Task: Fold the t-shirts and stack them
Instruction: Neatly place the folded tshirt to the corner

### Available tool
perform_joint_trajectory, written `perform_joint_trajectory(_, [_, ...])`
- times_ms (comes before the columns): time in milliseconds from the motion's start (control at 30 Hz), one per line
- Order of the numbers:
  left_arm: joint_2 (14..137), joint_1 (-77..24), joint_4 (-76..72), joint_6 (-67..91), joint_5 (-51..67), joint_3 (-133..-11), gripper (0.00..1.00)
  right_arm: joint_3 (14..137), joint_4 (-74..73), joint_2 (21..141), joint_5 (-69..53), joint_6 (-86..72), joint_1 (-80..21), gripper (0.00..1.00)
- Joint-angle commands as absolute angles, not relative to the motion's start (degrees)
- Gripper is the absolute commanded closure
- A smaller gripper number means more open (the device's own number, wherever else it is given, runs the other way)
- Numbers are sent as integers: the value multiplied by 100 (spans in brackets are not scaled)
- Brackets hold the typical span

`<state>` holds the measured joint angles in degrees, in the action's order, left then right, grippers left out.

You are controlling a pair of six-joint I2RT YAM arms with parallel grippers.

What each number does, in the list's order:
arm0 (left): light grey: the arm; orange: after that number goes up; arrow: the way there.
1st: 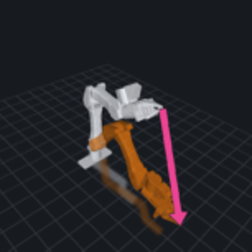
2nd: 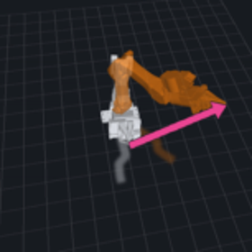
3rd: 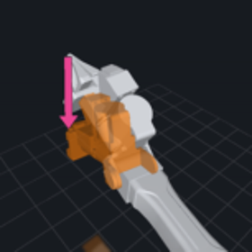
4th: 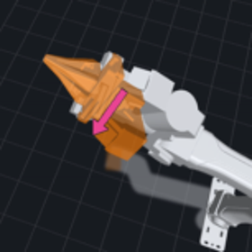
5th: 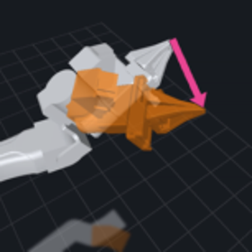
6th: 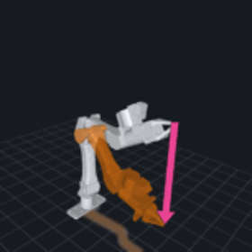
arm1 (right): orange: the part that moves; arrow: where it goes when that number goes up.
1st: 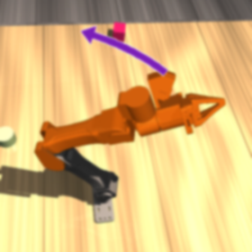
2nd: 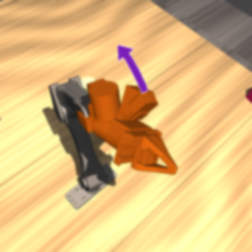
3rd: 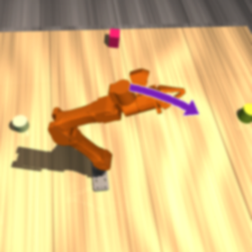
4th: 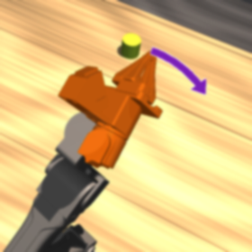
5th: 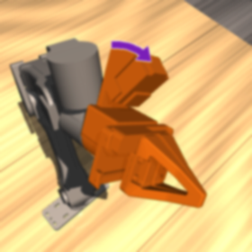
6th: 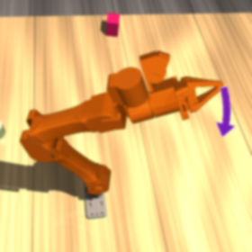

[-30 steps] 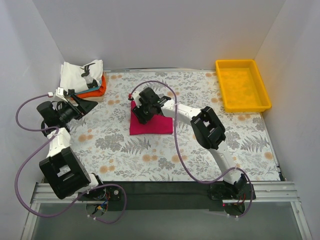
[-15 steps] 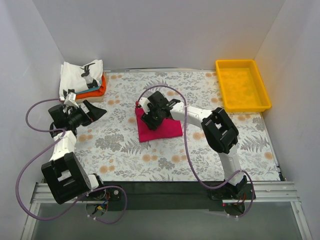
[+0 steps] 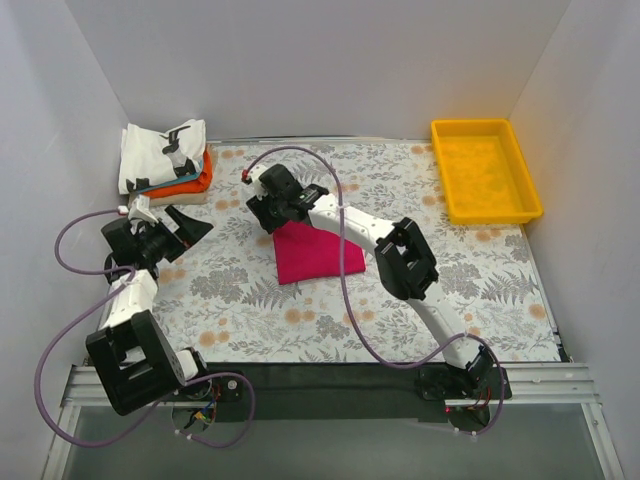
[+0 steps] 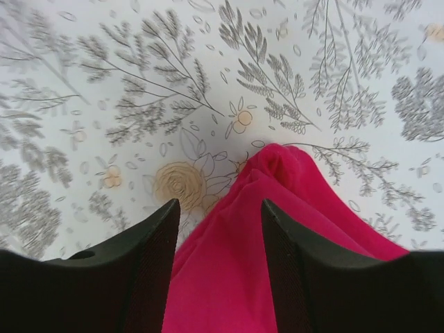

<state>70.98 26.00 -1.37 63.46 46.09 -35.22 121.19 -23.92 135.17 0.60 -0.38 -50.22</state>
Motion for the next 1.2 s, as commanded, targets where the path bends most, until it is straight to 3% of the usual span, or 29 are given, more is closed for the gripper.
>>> perform_joint_trajectory(0, [6680, 2566, -97, 6241, 4377, -3577, 2, 12489, -2584, 13947, 771, -316, -5133, 52])
perform_joint_trajectory(167, [6276, 2558, -35, 6100, 4430, -3393, 2, 12542, -2540, 14396, 1213, -211, -5247, 54])
perform_joint_trajectory(267, [6188, 2487, -35, 6091, 4246, -3226, 2, 12542, -2531, 14624, 1301, -150, -5256, 63])
perform_joint_trajectory(367, [6117, 2461, -35, 6214, 4218, -3059, 2, 12428, -2531, 14722, 1257, -149, -5247, 73])
perform_joint_trajectory(400, [6117, 2444, -44, 6336, 4314, -3032, 2, 12393, -2549, 14722, 1187, -158, -5247, 84])
perform_joint_trajectory(500, [6170, 2198, -140, 6530, 4324, -2866, 4, 12226, -2575, 14625, 1038, -255, -5203, 99])
perform_joint_trajectory(533, [6240, 2075, -280, 6574, 4324, -2822, 11, 12199, -2566, 14538, 985, -324, -5186, 99])
perform_joint_trajectory(600, [6336, 1619, -456, 6618, 4141, -2690, 14, 12208, -2558, 14432, 522, -421, -5072, 99])
perform_joint_trajectory(867, [7583, 819, -1827, 7172, 4149, -2531, 6, 11857, -2075, 13606, -720, -834, -4615, 99])
perform_joint_trajectory(1167, [9025, -173, -3506, 7514, 3973, -2680, 5, 11540, -1855, 13289, -1467, -1274, -4360, 99])
